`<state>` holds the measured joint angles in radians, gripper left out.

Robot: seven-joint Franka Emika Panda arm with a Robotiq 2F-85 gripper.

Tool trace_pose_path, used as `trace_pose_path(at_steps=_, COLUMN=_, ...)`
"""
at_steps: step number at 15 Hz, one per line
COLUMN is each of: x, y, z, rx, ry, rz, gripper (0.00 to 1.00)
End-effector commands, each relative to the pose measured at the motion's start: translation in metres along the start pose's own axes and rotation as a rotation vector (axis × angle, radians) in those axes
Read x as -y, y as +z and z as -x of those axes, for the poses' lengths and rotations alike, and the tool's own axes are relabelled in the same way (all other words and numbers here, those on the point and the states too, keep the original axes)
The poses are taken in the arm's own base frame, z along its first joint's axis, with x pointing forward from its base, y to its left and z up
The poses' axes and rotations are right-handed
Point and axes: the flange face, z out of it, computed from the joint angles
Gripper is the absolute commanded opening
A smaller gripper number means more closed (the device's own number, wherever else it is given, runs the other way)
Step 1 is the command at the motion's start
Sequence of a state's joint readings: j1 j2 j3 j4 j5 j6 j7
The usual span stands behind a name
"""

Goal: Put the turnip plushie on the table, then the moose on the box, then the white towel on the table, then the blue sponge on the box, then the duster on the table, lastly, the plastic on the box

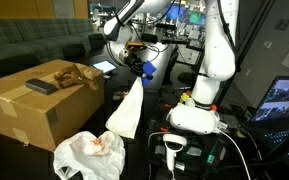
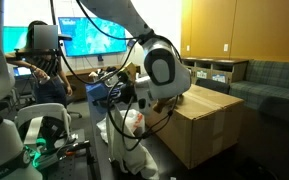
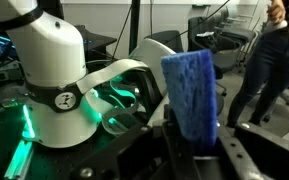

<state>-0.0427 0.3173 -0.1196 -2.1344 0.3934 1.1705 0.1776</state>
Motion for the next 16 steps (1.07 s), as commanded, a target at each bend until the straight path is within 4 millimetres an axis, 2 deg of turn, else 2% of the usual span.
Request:
trace_pose_path(at_steps=1, x=-0.011, y=-0.035, z=0.005, rx=-0.072, ry=0.192, rz=0.0, gripper=0.03)
trace_pose_path(at_steps=4, x=-0.015, y=-0.053, z=0.011, rx=-0.123, ry=0.35, rz=0.001, gripper=0.03)
trace_pose_path(at_steps=7, x=-0.012, y=-0.055, z=0.011, rx=-0.126, ry=0.504, rz=0.048, gripper=0.03)
trace_pose_path(at_steps=13, x=0.006, y=-0.029, z=0.021, rx=-0.082, ry=0.403, rz=0.365, gripper=0.03)
trace_pose_path(at_steps=16, x=0.007, y=-0.025, z=0.025, rx=-0.082, ry=0.326, rz=0.51, gripper=0.03)
